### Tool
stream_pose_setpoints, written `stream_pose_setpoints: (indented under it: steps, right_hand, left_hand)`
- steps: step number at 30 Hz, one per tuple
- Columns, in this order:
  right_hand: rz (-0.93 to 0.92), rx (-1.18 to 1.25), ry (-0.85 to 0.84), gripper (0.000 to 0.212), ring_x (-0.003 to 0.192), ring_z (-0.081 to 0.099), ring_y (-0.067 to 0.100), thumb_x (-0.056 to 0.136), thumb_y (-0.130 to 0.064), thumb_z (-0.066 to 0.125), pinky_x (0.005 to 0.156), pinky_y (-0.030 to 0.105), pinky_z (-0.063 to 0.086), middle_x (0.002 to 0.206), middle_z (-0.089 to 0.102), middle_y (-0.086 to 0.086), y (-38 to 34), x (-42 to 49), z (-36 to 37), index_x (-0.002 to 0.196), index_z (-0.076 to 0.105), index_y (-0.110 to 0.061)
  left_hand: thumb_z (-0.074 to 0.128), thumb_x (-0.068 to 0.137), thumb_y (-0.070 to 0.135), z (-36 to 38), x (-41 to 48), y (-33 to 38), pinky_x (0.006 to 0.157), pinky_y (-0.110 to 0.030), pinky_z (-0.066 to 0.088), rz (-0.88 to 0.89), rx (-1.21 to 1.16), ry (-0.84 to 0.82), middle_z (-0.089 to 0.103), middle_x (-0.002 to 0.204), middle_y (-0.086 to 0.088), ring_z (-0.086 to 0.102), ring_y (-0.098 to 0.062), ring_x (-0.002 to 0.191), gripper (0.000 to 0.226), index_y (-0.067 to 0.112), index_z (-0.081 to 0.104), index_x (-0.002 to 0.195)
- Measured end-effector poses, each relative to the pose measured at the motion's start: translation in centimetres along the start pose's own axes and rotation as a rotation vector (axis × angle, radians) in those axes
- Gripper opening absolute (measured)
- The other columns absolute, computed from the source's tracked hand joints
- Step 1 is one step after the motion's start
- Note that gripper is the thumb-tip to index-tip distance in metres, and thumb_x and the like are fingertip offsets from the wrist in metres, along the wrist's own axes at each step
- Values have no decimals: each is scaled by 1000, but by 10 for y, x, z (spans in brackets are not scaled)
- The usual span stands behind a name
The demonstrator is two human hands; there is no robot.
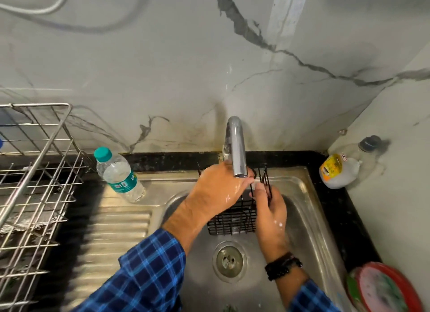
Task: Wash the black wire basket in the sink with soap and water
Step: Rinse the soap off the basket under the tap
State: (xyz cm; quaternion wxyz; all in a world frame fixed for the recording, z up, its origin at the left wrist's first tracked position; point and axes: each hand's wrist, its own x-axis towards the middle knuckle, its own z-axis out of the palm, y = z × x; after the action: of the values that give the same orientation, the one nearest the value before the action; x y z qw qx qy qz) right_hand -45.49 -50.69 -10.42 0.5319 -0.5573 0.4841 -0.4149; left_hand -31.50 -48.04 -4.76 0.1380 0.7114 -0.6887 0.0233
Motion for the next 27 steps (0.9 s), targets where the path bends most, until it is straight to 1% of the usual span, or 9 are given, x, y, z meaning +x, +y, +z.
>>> stream_pose_setpoints:
  steps: [2,4,9,12,16,18,21,24,27]
  right_hand:
    - [115,152,31,20,93,69,18,102,-31,54,80,29,56,94,73,2,10,-11,0,100,66,-14]
    - [245,241,55,16,96,67,17,101,-35,54,83,30,53,97,72,-6,19,-18,-3,103,65,-23]
    - [346,198,-19,53,119,57,9,83,-53,59,107,32,39,125,65,-7,46,-30,-10,127,60,-22]
    - [369,196,-48,50,120,54,4,83,-51,60,100,26,38,128,63,-8,45,-31,-16,126,61,-26]
    - [372,143,-121,32,104,47,-12,99,-38,53,98,24,35,120,57,-17,38,-22,-29,124,61,-20]
    - [324,66,-123,33,104,51,-8,103,-39,48,86,17,37,119,61,-10,41,-20,-31,122,62,-16]
    - [190,-78,-147,25,100,59,0,105,-39,42,92,23,47,107,64,-3,48,-26,-32,106,61,-25]
    - [121,-169,-223,24,113,53,-11,107,-30,39,95,11,44,123,59,-11,56,-31,-30,124,55,-31]
    - [151,-71,-80,36,128,48,2,102,-37,49,96,10,40,138,47,-11,58,-30,-29,138,48,-31]
  left_hand:
    - [42,98,41,14,-18,-5,86,-36,53,-55,16,164,66,112,0,59,-21,105,36,24,71,111]
    - [51,98,34,35,-43,-8,101,-34,44,-285,-94,286,57,127,3,49,-17,118,30,23,65,122]
    - [35,106,31,86,-89,-7,106,-28,41,-807,-862,19,61,134,4,54,-14,127,40,21,50,142]
    - [37,106,31,89,-94,-6,99,-21,41,-885,-993,17,64,127,9,57,-8,120,36,24,55,136]
    - [36,102,49,93,-84,-4,102,-41,50,-990,-1111,-59,69,108,11,63,-11,109,34,32,65,109]
    - [30,103,51,93,-74,0,99,-43,51,-1005,-1125,-88,71,103,6,65,-14,103,43,27,65,102]
    - [25,107,44,94,-71,4,92,-45,53,-991,-1057,-52,69,97,2,65,-17,95,41,23,59,99]
    - [23,106,43,104,-85,2,90,-51,54,-938,-1018,17,62,89,-5,64,-24,91,40,22,54,93]
    - [22,106,41,110,-93,4,89,-49,54,-934,-986,18,58,88,-5,61,-24,87,39,20,52,91]
